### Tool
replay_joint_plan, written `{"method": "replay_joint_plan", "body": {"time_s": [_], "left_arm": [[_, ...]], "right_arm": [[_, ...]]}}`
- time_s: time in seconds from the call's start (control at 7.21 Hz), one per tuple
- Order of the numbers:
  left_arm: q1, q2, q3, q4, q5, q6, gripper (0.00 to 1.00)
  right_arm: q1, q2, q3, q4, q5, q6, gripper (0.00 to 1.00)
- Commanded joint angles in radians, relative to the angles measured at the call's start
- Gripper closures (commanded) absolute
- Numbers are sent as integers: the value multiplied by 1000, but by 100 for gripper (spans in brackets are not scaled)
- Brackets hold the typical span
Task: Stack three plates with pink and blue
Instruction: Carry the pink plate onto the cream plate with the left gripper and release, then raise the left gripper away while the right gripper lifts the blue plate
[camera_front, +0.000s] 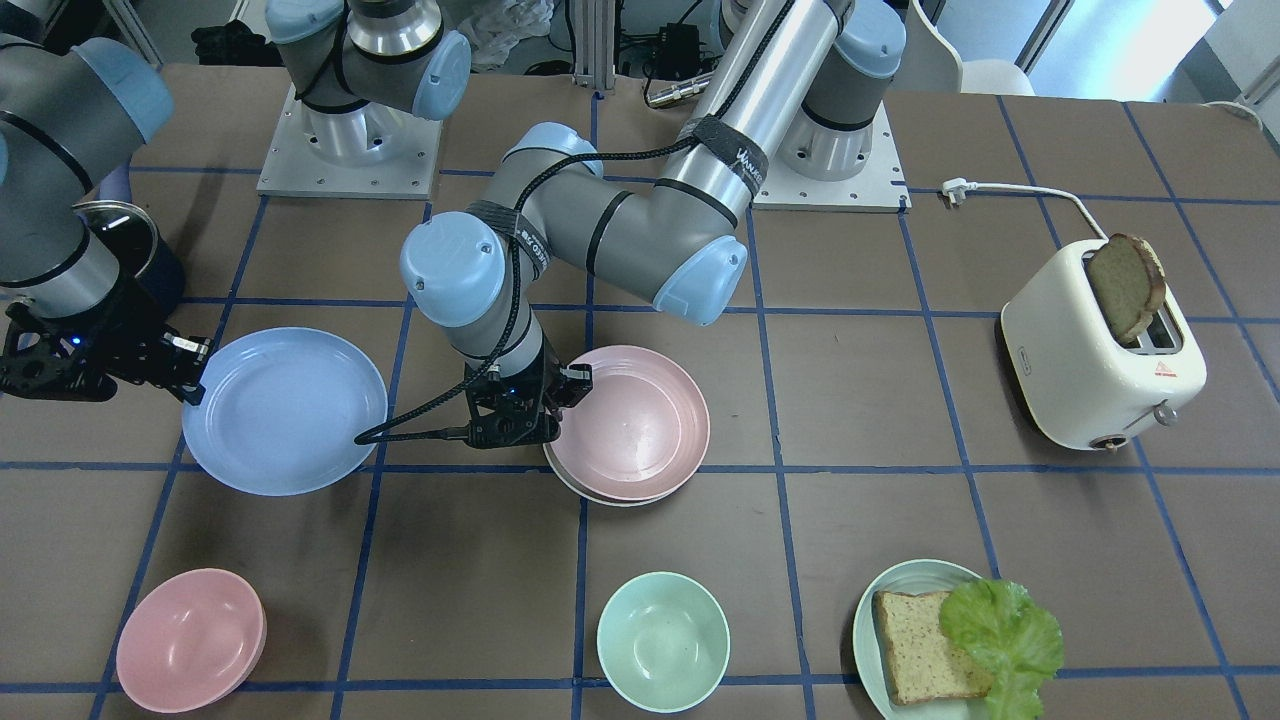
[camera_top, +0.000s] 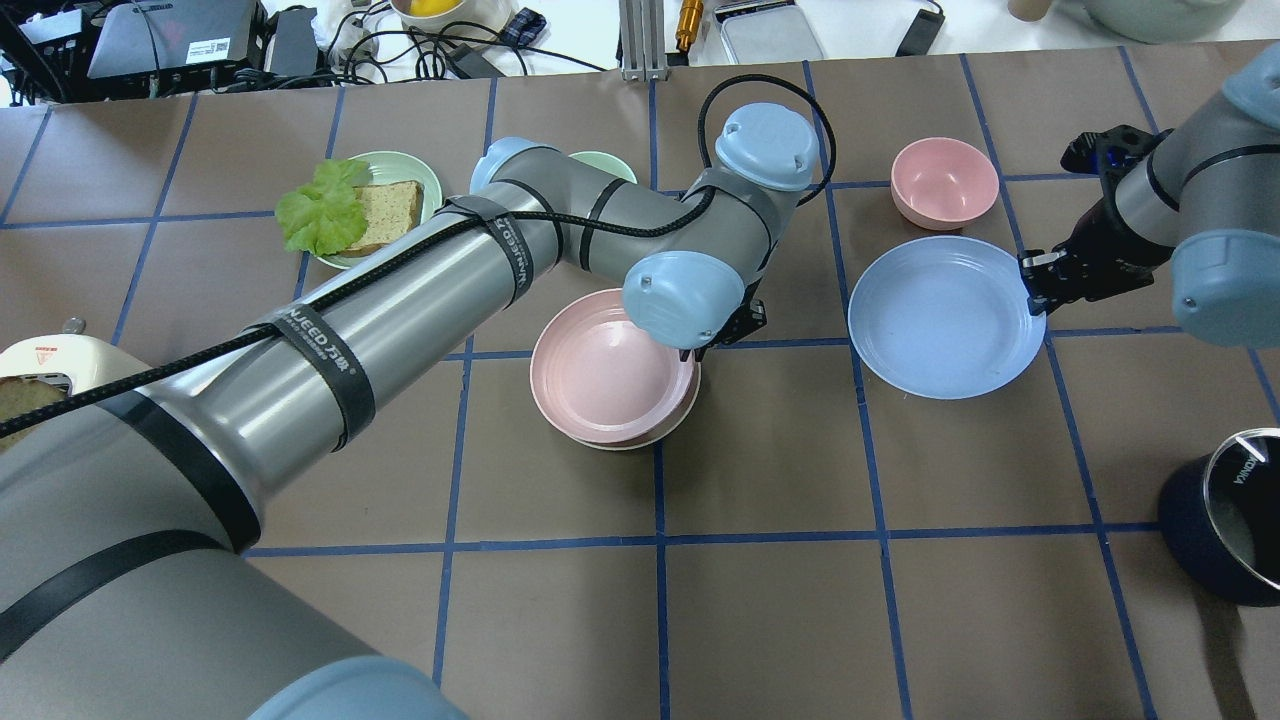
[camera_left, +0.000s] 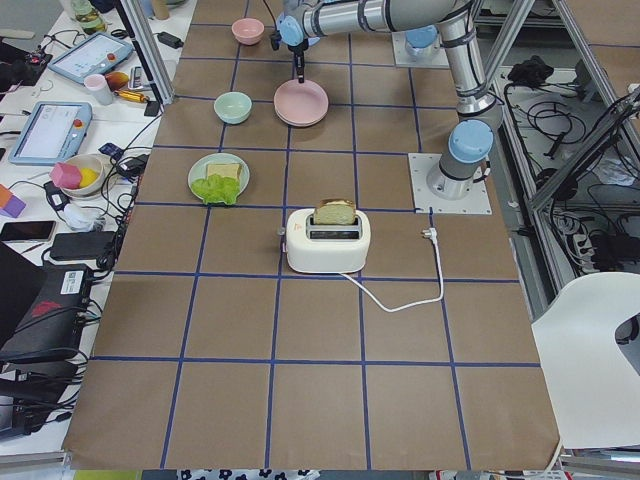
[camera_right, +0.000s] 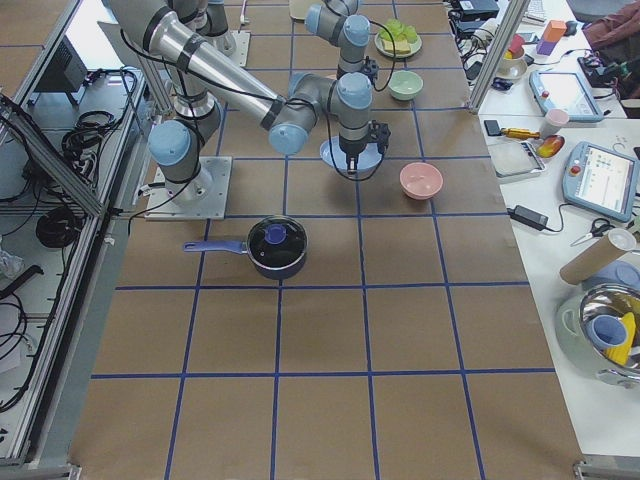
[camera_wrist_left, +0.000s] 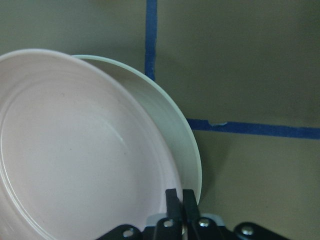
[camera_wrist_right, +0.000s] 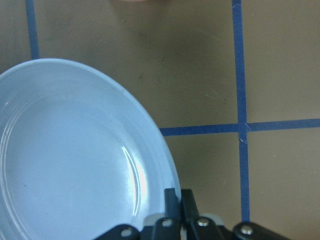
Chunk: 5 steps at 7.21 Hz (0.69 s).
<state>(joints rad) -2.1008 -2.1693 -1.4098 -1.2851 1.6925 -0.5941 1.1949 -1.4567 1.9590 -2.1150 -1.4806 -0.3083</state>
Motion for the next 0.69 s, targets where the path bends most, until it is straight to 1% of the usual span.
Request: {"method": "replay_joint_plan", "body": {"time_s": [0.0,0.14,0.28,0.55], "left_arm": [[16,31,3,-2,-5,17,0],[33,57,12,-22,-5,25,0],[88,100,14,-55,-8,98,0],[204,205,18,-172,-16,299,0]], "right_arm": [[0,-4,-2,3,-1,0,100],[2,-5,-8,3,0,2,100],[11,-7,-17,12,-1,0,100],[81,-7,-22,15,-1,41,100]]}}
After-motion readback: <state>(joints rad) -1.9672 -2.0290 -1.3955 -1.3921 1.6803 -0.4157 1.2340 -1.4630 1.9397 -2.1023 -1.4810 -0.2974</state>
